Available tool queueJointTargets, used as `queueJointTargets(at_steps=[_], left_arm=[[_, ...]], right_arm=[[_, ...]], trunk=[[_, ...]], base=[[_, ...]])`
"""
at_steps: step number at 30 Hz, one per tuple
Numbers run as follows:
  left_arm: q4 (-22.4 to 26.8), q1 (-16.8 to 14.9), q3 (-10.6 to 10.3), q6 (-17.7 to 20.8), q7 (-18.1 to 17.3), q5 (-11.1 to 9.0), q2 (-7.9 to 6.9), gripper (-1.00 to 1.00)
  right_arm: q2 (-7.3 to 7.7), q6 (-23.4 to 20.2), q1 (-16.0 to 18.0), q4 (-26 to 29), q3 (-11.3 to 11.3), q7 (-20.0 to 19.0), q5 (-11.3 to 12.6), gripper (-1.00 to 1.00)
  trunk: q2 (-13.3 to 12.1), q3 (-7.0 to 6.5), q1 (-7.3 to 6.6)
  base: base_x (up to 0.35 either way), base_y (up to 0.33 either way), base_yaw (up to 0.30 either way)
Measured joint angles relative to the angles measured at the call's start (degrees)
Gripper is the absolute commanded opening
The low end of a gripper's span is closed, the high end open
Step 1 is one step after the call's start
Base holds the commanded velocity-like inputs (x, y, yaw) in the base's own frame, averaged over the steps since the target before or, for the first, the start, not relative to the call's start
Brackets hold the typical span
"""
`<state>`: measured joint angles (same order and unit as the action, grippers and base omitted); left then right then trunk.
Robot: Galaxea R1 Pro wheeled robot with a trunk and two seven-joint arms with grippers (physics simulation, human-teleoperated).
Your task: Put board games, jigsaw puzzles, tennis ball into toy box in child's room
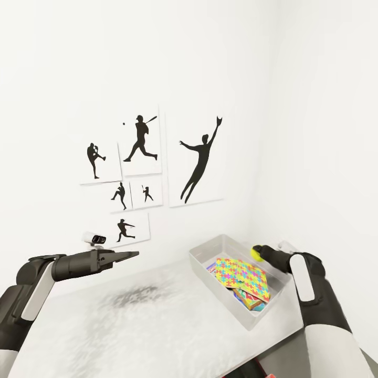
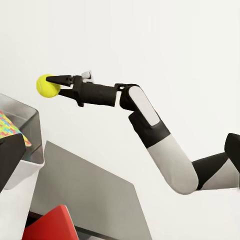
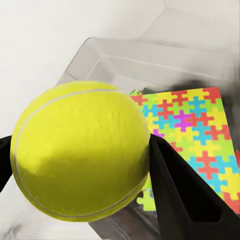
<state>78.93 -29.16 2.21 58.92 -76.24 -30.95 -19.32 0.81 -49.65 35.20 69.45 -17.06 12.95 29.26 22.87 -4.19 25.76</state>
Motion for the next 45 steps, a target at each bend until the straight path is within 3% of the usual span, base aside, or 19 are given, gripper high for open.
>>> queueJointTargets(at_steps=[6, 12, 18, 25, 39, 45], left_arm=[[0.00, 0.00, -0.05, 0.00, 0.00, 0.00, 0.00, 1.00], [0.00, 0.00, -0.08, 0.00, 0.00, 0.03, 0.00, 1.00], [0.00, 0.00, 0.06, 0.00, 0.00, 0.03, 0.00, 1.00], [0.00, 0.00, 0.12, 0.00, 0.00, 0.00, 0.00, 1.00], [0.00, 0.00, 0.17, 0.07, -0.16, 0.00, -0.08, 1.00], [0.00, 0.00, 0.17, 0.07, -0.26, -0.06, -0.08, 1.00]], right_arm=[[2.42, 1.99, 4.94, -12.04, 0.46, 0.58, -0.35, -1.00], [5.12, 4.36, 5.99, -17.98, 0.63, 0.66, -0.25, -1.00], [5.84, 4.66, 6.23, -19.54, 0.73, 1.65, -0.33, -1.00], [8.86, 4.55, 6.18, -19.67, 0.66, 5.45, -0.29, -1.00], [9.23, 3.91, 6.31, -18.72, 0.75, 5.88, -0.21, -1.00], [9.28, 0.57, 8.91, -17.66, 1.40, 6.10, -0.21, -1.00]], trunk=[[0.00, 0.00, 0.00], [0.00, 0.00, 0.00], [0.01, 0.00, 0.00], [0.01, 0.00, 0.00], [0.00, 0.03, 0.00], [0.00, 0.47, 0.00]], base=[[0.000, 0.000, 0.000], [0.000, 0.000, 0.000], [0.000, 0.000, 0.000], [0.000, 0.000, 0.000], [0.000, 0.000, 0.000], [0.000, 0.000, 0.000]])
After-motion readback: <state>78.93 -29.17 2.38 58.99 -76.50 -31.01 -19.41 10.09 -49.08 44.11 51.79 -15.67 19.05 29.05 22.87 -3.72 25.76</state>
